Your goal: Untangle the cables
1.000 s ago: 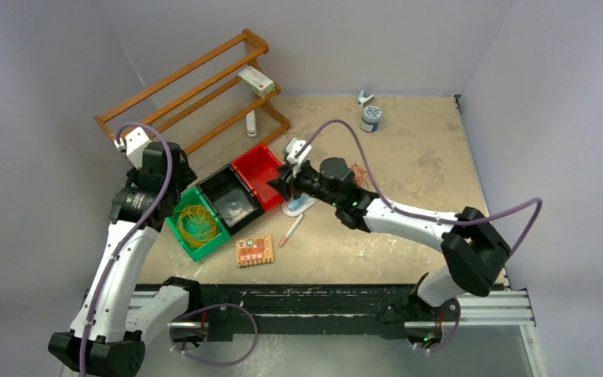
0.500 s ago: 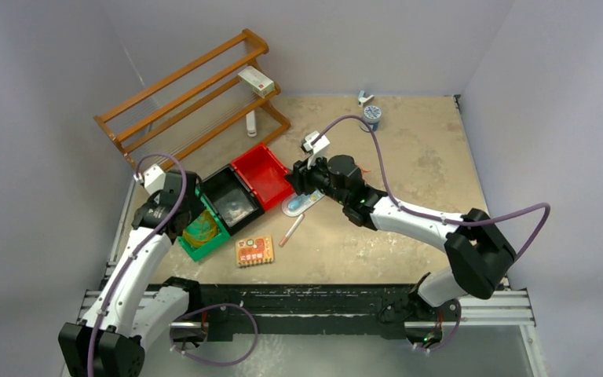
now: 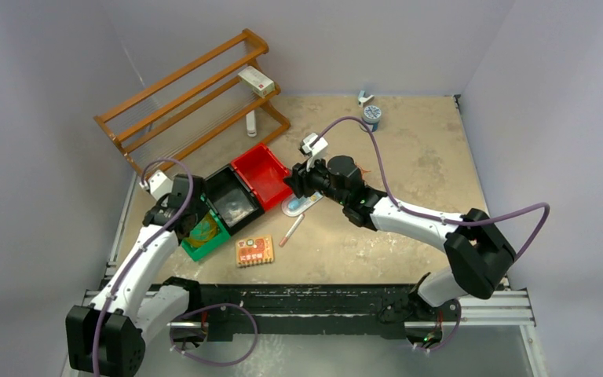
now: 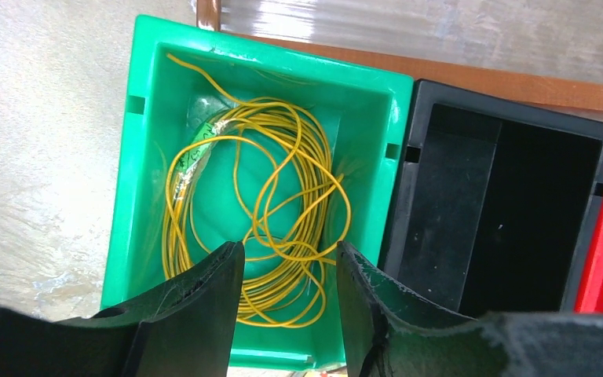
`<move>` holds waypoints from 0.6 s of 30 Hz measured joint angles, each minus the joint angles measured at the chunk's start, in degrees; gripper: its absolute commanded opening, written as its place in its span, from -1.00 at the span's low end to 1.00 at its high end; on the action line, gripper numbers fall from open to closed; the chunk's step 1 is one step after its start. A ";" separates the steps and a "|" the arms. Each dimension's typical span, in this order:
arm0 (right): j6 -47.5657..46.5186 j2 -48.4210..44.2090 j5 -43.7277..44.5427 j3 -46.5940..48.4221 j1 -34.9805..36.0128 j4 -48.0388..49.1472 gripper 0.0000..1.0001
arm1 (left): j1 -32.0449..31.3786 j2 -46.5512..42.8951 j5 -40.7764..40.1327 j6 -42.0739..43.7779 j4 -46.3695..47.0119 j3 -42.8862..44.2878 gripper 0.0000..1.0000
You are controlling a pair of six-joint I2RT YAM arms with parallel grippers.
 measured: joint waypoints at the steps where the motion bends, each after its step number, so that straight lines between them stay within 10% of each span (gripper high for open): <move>1: -0.02 0.00 -0.04 0.00 0.00 0.00 -0.09 | 0.00 0.28 0.00 -0.02 0.61 -0.52 -0.08; 18: -0.02 1.14 -1.42 -0.20 0.00 -0.04 -0.09 | 0.00 2.99 2.82 -3.06 7.45 -10.27 -0.11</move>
